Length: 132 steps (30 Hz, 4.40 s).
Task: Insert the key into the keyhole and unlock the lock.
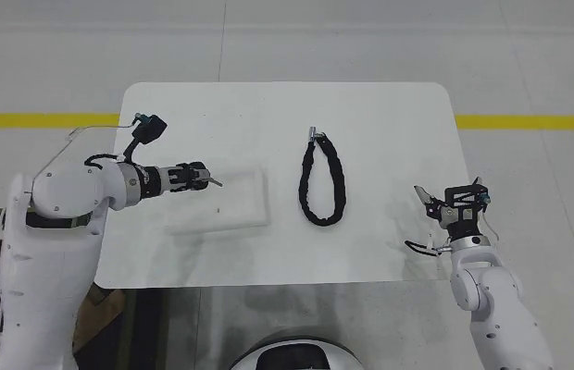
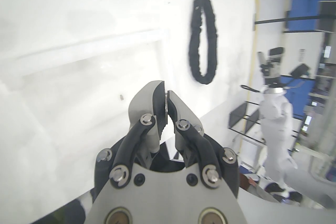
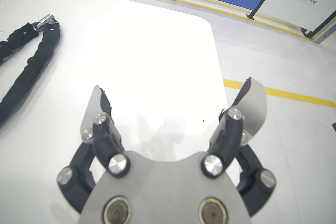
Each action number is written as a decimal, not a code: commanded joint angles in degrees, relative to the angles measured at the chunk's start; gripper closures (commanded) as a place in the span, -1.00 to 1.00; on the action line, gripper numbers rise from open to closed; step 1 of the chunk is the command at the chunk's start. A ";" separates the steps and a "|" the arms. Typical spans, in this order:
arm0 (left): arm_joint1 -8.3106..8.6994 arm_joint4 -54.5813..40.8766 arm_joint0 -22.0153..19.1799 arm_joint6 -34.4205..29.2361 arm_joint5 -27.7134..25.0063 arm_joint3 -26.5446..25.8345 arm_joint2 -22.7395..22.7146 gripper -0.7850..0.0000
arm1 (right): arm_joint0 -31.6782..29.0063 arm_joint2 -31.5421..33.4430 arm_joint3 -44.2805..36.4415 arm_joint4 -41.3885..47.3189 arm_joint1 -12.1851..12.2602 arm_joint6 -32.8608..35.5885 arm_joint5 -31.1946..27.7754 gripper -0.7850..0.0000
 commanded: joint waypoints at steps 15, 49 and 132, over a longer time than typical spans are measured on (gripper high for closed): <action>-1.53 -33.45 -4.06 -4.25 -20.93 26.47 2.44 1.00 | 0.00 0.00 0.00 0.00 0.00 0.00 0.00 -1.00; -1.53 -33.45 -4.06 -4.25 -20.93 26.47 2.44 1.00 | 41.95 -34.07 6.75 18.45 -8.06 53.01 16.70 -1.00; -1.53 -33.45 -4.06 -4.25 -20.93 26.47 2.44 1.00 | 52.11 -3.97 30.67 57.03 -17.96 87.44 -15.14 1.00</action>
